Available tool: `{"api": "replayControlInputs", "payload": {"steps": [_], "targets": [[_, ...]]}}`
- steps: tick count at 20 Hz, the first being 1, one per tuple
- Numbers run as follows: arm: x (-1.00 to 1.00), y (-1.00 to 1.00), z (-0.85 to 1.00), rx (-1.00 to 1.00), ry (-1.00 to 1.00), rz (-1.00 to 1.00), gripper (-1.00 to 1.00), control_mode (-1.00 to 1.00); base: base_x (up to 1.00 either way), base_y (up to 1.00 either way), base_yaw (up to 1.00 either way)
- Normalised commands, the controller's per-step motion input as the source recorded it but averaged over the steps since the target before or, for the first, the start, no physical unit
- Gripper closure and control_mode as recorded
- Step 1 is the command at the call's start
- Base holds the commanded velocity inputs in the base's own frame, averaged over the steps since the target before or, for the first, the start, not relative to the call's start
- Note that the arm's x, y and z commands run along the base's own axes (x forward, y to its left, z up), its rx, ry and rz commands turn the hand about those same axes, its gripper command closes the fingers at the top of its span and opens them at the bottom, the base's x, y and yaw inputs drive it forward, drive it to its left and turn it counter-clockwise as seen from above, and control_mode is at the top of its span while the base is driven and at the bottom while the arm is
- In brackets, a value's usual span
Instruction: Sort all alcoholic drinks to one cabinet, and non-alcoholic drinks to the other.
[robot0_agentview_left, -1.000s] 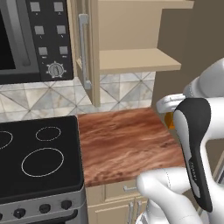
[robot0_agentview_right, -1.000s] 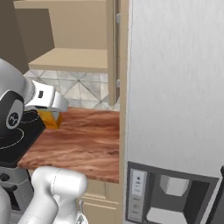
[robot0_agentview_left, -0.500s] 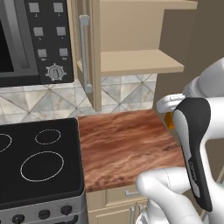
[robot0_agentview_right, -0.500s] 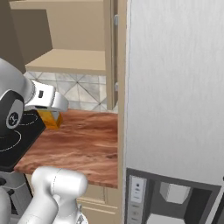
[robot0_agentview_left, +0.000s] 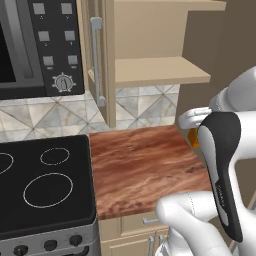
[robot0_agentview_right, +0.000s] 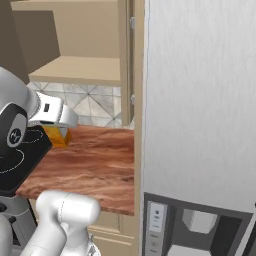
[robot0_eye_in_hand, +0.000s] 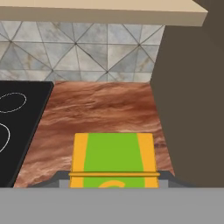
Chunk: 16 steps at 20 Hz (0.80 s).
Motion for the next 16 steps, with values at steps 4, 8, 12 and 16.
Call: {"api": "replayControlInputs", "payload": {"steps": [4,8,12,16], "targets": [[0.00,0.00,0.00,0.00,0.00,0.00,1.00,1.00,0.23,-0.08,0.00],[0.00,0.00,0.00,0.00,0.00,0.00,1.00,1.00,0.11,-0.06,0.00],[-0.06,-0.04,0.12,0.00,-0.04,0.00,1.00,-1.00,0.00,-0.01,0.00],[-0.10,-0.01,0.21,0.00,-0.03,0.00,1.00,-1.00,0.00,0.00,0.00]]}}
